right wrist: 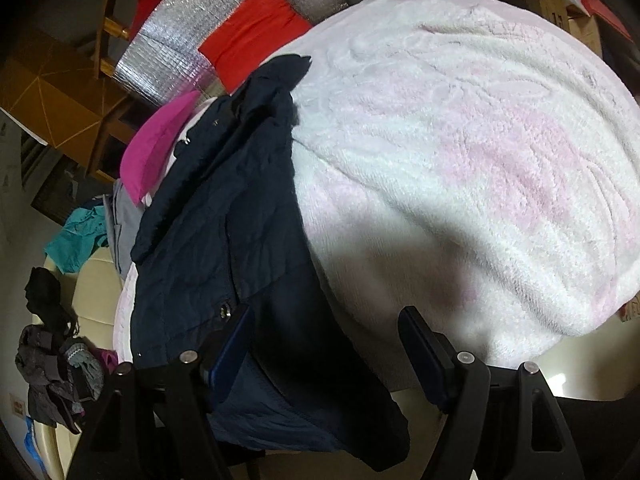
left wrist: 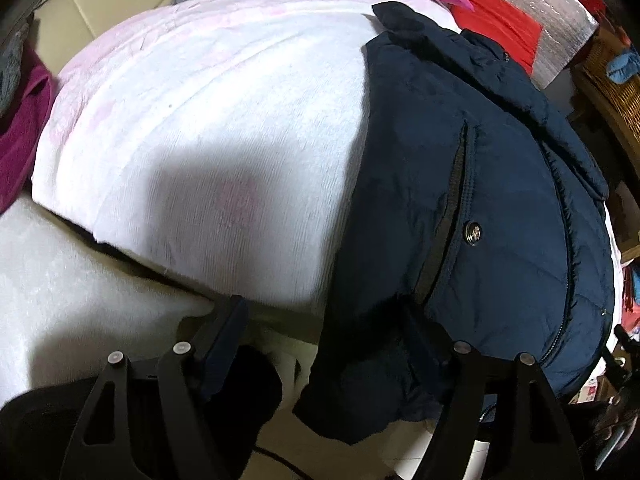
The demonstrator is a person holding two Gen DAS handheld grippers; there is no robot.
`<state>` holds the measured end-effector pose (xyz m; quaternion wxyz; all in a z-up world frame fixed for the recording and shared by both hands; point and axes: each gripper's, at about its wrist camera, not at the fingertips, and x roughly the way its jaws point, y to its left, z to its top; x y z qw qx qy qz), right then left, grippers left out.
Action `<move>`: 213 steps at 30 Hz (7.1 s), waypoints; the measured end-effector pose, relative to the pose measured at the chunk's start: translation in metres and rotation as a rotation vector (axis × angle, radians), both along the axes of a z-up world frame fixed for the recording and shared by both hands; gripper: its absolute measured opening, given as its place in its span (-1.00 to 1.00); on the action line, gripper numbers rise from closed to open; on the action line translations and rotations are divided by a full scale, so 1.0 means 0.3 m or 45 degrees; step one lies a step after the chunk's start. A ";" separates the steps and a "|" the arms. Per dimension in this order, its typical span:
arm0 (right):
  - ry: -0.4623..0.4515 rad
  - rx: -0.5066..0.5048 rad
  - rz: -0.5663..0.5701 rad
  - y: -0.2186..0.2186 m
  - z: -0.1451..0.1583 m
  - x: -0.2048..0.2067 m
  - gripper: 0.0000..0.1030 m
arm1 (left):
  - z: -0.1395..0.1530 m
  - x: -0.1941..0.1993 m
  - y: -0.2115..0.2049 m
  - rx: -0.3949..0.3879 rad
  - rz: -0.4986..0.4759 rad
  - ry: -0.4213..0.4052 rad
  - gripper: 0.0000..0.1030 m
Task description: Fold large clothes
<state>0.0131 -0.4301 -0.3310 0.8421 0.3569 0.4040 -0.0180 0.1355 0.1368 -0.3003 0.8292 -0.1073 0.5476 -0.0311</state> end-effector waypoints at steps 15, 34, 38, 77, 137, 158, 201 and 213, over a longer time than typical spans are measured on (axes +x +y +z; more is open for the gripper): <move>0.019 -0.038 0.021 0.040 -0.008 0.013 0.54 | 0.016 -0.127 -0.172 0.399 -0.145 -0.153 0.49; 0.080 -0.229 0.322 0.231 -0.017 0.042 0.56 | 0.009 -0.117 -0.231 0.429 -0.203 -0.172 0.49; 0.067 -0.203 0.216 0.186 -0.010 0.030 0.56 | 0.015 -0.130 -0.234 0.429 -0.210 -0.175 0.49; 0.082 -0.055 0.344 0.211 -0.048 0.058 0.48 | -0.049 -0.097 -0.129 0.077 -0.154 0.005 0.26; 0.005 0.229 0.430 0.227 -0.005 0.135 0.46 | 0.048 -0.031 -0.048 -0.394 -0.270 0.044 -0.75; -0.037 0.103 0.632 0.370 0.056 0.159 -0.55 | 0.084 -0.022 -0.078 -0.325 -0.328 0.066 -0.58; -0.505 0.412 0.077 0.013 0.252 0.606 -0.66 | 0.272 0.564 -0.077 -0.846 0.014 -0.314 -0.76; -0.457 0.432 0.028 -0.021 0.236 0.817 -0.66 | 0.200 0.740 -0.105 -0.836 0.099 -0.277 -0.76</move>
